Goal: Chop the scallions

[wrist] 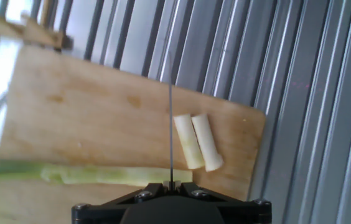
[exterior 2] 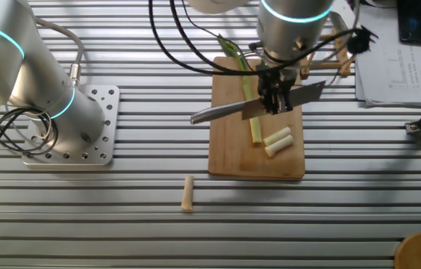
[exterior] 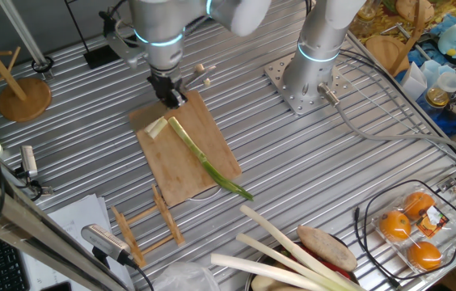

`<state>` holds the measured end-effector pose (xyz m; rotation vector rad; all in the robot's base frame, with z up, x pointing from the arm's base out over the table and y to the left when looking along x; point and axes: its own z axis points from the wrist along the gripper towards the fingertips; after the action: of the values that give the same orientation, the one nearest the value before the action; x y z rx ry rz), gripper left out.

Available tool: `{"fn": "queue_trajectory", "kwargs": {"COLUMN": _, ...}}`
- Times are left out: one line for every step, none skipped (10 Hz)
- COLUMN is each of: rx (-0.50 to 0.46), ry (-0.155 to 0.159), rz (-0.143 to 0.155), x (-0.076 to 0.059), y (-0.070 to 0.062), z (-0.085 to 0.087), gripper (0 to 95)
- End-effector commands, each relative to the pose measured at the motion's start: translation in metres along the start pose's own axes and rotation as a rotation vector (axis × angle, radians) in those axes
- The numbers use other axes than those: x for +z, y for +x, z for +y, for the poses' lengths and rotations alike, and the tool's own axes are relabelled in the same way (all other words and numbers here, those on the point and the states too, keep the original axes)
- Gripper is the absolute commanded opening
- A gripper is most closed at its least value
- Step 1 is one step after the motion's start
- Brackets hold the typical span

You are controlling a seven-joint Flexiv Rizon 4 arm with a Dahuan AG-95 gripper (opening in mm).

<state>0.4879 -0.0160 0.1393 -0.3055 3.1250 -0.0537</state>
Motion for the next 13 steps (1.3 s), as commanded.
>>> {"fn": "queue_trajectory", "kwargs": {"rx": 0.082, "ry": -0.047, "rz": 0.041, "x": 0.006, "y": -0.024, "z": 0.015, "gripper": 0.0}}
{"fn": "queue_trajectory", "kwargs": {"rx": 0.087, "ry": -0.055, "rz": 0.065, "x": 0.007, "y": -0.029, "z": 0.022, "gripper": 0.0}}
{"fn": "queue_trajectory", "kwargs": {"rx": 0.092, "ry": -0.055, "rz": 0.083, "x": 0.012, "y": -0.032, "z": 0.028, "gripper": 0.0}}
{"fn": "queue_trajectory", "kwargs": {"rx": 0.08, "ry": -0.039, "rz": 0.093, "x": 0.017, "y": -0.032, "z": 0.03, "gripper": 0.0}}
{"fn": "queue_trajectory", "kwargs": {"rx": 0.075, "ry": -0.054, "rz": 0.085, "x": 0.023, "y": -0.031, "z": 0.028, "gripper": 0.0}}
{"fn": "queue_trajectory", "kwargs": {"rx": 0.064, "ry": -0.054, "rz": 0.096, "x": 0.029, "y": -0.029, "z": 0.027, "gripper": 0.0}}
{"fn": "queue_trajectory", "kwargs": {"rx": 0.061, "ry": -0.051, "rz": 0.099, "x": 0.035, "y": -0.025, "z": 0.028, "gripper": 0.0}}
{"fn": "queue_trajectory", "kwargs": {"rx": 0.058, "ry": -0.053, "rz": 0.102, "x": 0.043, "y": -0.019, "z": 0.031, "gripper": 0.0}}
{"fn": "queue_trajectory", "kwargs": {"rx": 0.055, "ry": -0.052, "rz": 0.101, "x": 0.049, "y": -0.014, "z": 0.033, "gripper": 0.0}}
{"fn": "queue_trajectory", "kwargs": {"rx": 0.053, "ry": -0.046, "rz": 0.103, "x": 0.052, "y": -0.009, "z": 0.033, "gripper": 0.0}}
{"fn": "queue_trajectory", "kwargs": {"rx": 0.052, "ry": -0.047, "rz": 0.103, "x": 0.055, "y": -0.005, "z": 0.032, "gripper": 0.0}}
{"fn": "queue_trajectory", "kwargs": {"rx": 0.049, "ry": -0.052, "rz": 0.104, "x": 0.055, "y": -0.005, "z": 0.032, "gripper": 0.0}}
{"fn": "queue_trajectory", "kwargs": {"rx": 0.047, "ry": -0.054, "rz": 0.107, "x": 0.055, "y": -0.005, "z": 0.032, "gripper": 0.0}}
